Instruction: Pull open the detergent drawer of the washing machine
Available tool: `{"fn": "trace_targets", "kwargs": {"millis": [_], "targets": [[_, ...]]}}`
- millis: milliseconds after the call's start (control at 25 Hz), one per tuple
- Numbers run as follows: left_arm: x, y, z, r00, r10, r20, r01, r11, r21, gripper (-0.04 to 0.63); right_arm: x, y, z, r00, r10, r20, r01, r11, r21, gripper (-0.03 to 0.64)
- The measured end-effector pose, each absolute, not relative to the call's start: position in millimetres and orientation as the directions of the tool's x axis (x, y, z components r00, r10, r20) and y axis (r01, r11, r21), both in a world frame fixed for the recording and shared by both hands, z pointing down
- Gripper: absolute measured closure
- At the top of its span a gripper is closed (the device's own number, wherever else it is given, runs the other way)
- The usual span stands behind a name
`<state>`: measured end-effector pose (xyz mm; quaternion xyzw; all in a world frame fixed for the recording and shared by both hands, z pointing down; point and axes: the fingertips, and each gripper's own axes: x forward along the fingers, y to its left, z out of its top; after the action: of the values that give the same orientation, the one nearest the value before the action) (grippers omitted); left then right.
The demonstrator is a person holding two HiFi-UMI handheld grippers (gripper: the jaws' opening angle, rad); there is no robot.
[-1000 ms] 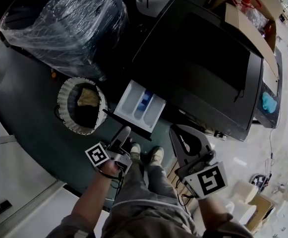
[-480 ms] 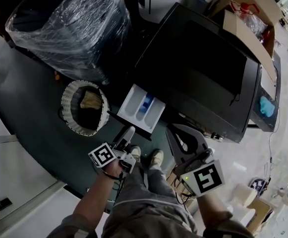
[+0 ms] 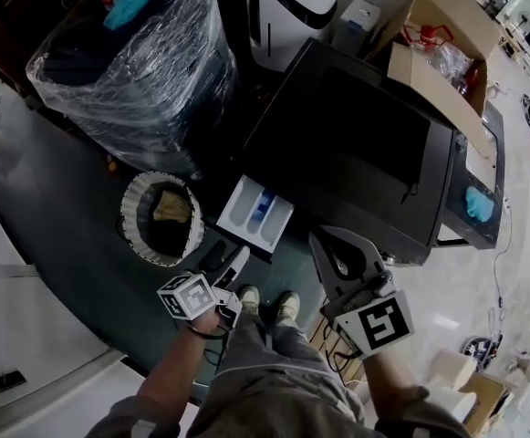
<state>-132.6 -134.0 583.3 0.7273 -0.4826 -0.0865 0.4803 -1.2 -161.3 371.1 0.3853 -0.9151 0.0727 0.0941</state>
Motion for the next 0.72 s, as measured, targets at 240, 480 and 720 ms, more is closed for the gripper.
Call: {"fn": "trace_targets", "kwargs": {"millis": [240, 480, 720], "targets": [[-129, -147, 518, 0.511, -0.797, 0.321, -0.740, -0.219, 0.636, 0.341, 12, -159, 335, -0.672, -0.718, 0.181, -0.734, 0.678, -0.037, 0.585], [-118, -165, 443, 0.525, -0.815, 0.243, -0.820, -0.408, 0.401, 0.428, 27, -153, 308, -0.680, -0.714, 0.168, -0.722, 0.691, 0.015, 0.584], [-98, -172, 386, 0.574, -0.796, 0.193, -0.817, -0.537, 0.211, 0.477, 37, -148, 286, -0.662, -0.737, 0.136, -0.743, 0.670, 0.018, 0.586]]}}
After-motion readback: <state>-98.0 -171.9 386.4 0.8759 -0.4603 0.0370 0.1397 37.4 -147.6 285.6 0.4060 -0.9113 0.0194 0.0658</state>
